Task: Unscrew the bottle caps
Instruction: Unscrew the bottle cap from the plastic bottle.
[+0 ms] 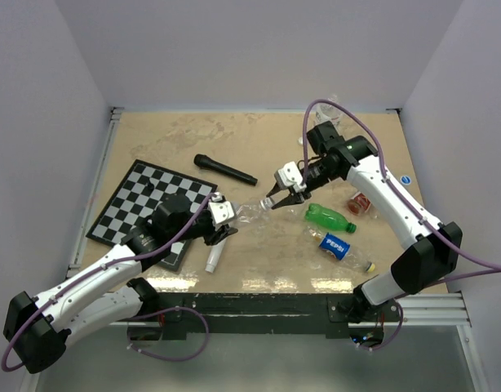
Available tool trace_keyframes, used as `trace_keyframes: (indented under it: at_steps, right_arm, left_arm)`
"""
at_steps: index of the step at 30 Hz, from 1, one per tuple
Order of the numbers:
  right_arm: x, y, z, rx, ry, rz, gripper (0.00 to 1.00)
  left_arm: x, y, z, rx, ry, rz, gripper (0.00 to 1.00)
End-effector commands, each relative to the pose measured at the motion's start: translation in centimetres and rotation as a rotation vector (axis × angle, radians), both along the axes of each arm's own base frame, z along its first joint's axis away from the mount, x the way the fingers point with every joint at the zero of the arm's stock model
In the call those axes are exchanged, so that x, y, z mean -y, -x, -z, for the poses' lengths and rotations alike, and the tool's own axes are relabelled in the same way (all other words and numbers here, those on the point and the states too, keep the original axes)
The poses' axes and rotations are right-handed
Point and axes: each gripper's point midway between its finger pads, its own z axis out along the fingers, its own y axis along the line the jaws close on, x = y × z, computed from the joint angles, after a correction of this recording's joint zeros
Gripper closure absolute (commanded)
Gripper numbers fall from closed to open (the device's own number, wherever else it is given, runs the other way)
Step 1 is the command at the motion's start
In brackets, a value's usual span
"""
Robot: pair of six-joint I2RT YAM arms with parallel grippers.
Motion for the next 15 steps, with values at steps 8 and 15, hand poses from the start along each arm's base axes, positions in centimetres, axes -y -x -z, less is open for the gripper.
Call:
trace_keyframes:
  at_steps: [8, 15]
  right_arm:
    - [-0.1, 0.0, -1.4, 0.422, -0.085, -0.205, 1.0]
    - [0.5, 0.4, -1.8, 0.464, -0.084, -0.228, 0.99]
  left_arm:
    - [0.8, -1.0, -3.5, 0.094, 0.091, -0.005, 1.0]
    - [0.8, -1.0, -3.5, 0.096, 0.091, -0.004, 1.0]
